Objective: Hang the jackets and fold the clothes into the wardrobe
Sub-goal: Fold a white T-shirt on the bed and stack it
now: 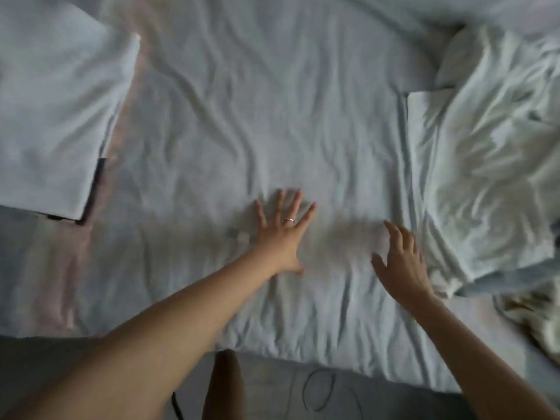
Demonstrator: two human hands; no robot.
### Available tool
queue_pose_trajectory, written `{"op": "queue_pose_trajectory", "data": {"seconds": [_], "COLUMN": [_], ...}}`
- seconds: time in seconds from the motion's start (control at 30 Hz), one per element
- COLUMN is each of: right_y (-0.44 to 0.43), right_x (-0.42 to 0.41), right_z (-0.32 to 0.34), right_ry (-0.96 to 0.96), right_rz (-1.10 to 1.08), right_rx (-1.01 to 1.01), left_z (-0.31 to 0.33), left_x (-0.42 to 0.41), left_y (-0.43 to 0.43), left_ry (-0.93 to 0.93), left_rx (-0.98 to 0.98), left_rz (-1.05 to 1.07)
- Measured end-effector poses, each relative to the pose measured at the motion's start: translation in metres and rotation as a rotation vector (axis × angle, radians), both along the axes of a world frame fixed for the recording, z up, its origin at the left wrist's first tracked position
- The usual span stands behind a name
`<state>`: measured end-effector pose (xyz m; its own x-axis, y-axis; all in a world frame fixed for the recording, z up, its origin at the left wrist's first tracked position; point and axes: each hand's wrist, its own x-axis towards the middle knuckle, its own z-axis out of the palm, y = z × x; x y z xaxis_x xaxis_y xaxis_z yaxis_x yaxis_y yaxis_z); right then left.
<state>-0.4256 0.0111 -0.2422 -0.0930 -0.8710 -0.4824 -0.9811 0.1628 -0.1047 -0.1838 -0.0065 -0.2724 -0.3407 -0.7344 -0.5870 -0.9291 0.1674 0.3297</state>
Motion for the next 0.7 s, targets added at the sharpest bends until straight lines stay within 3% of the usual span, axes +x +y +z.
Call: {"op": "queue_pose_trajectory", "data": {"seconds": [0.13,0.3,0.37,0.53,0.7], "right_y": [0.031,0.032,0.025,0.013,0.038], "right_x": [-0.077,-0.121,-0.126,-0.114,-0.033], "right_z": [0.000,0.003,0.004,-0.015,-0.018], "right_ry": [-0.007,-0.036,-0.110,-0.275,-0.539], "right_rz": [-0.250,-0.203,-0.392,-0.924,-0.862], "right_rx": [0.005,-0.237,-0.259,-0.290,-0.174], "left_z": [-0.008,-0.023,-0.017,-0.014,-0.012], "left_x": [-0.070,-0.088,-0.095,-0.100,-0.099], "left_y": [-0.004,-0.005,-0.007,-0.008,-0.009], "left_ry": [-0.069,-0.209,-0.240,-0.274,-0.276], "left_rx": [0.074,0.149,0.162,0.208,0.223], "left_rz": [-0.098,-0.057,-0.081,-0.064,-0.082]}}
